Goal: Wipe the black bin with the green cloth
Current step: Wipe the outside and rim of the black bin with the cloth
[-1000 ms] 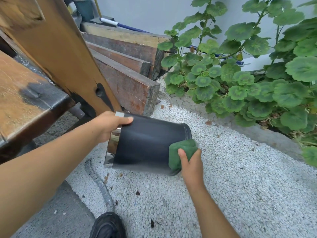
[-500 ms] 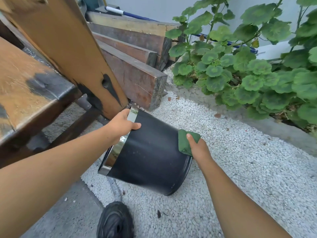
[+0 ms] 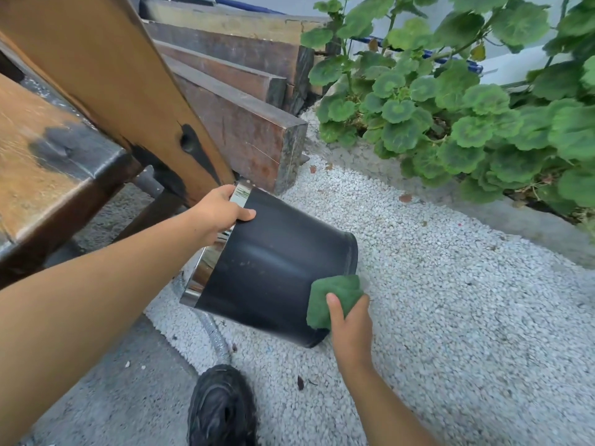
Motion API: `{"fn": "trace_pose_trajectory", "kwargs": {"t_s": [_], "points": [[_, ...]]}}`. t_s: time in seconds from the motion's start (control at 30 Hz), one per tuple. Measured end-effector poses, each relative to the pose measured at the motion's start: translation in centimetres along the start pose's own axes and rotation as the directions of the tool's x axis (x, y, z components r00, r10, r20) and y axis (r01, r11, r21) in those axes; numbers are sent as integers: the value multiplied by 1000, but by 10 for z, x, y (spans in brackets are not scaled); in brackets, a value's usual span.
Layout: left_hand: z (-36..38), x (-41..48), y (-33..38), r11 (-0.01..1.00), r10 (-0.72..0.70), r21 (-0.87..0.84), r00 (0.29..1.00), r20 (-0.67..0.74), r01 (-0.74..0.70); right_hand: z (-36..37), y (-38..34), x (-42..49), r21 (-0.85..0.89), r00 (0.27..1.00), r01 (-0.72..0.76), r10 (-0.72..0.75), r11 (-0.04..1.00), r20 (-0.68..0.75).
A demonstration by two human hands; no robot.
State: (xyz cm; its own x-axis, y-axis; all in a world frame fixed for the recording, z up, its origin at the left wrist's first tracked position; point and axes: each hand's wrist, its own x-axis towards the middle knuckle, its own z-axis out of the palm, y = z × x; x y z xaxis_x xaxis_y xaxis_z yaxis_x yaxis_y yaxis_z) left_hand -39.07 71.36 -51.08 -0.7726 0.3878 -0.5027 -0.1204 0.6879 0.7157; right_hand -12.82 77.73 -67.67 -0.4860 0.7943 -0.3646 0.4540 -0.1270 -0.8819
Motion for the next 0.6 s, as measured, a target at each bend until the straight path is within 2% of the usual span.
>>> {"fn": "trace_pose_trajectory", "kwargs": {"t_s": [0.37,0.6], "points": [[0,-3,2,998,-23,-58,1000,14,24,11,36,-33,-51,997,29,-26,998,67],[0,-5,3,998,-28,-48,999,35,29,-1,32,-30,-81,991,37,-26,996,128]]}}
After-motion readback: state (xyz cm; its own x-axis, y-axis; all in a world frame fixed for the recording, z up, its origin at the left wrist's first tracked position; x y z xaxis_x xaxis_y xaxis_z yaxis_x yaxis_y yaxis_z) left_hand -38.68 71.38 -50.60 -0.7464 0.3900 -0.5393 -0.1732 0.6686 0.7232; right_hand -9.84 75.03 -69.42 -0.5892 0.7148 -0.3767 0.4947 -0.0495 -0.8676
